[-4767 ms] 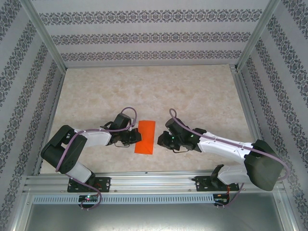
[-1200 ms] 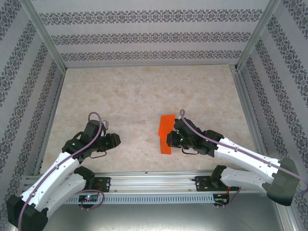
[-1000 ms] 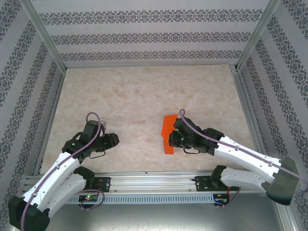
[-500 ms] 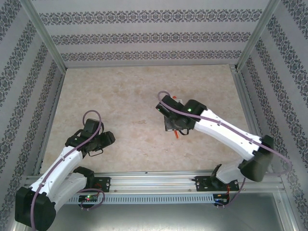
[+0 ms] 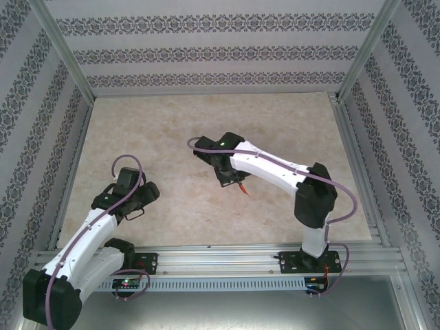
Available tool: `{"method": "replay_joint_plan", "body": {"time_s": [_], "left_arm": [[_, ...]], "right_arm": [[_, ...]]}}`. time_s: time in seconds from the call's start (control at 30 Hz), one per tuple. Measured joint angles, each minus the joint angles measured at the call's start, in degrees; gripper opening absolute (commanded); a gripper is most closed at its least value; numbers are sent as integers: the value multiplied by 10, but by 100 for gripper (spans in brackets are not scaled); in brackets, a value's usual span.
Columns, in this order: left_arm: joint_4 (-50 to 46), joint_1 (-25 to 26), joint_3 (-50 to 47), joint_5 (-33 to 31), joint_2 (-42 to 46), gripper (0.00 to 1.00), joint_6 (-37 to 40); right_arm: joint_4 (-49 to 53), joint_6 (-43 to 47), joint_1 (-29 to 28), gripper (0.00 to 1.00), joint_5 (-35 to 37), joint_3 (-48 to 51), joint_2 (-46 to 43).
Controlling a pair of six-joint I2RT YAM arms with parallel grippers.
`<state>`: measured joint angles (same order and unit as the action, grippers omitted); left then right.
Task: Fold a paper plane with a square sheet of paper (pick it up from the middle)
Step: Turn over the paper at the center of the table.
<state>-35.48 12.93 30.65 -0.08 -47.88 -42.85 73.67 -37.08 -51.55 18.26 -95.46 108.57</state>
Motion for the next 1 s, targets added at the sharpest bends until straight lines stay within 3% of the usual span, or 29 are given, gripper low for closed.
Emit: {"method": "replay_joint_plan", "body": {"time_s": [0.17,0.43,1.0], "left_arm": [[-35,-19,32,-2,10,73,0],[-79,-61,91,46,-31,80,23],[-103,-71,102,67,-49,83,43]], "right_arm": [[-40,0,-10,7,-20,0,49],[-99,0,-38,10,-53,0,97],[-201,-36,-41,17,-152,0,118]]}}
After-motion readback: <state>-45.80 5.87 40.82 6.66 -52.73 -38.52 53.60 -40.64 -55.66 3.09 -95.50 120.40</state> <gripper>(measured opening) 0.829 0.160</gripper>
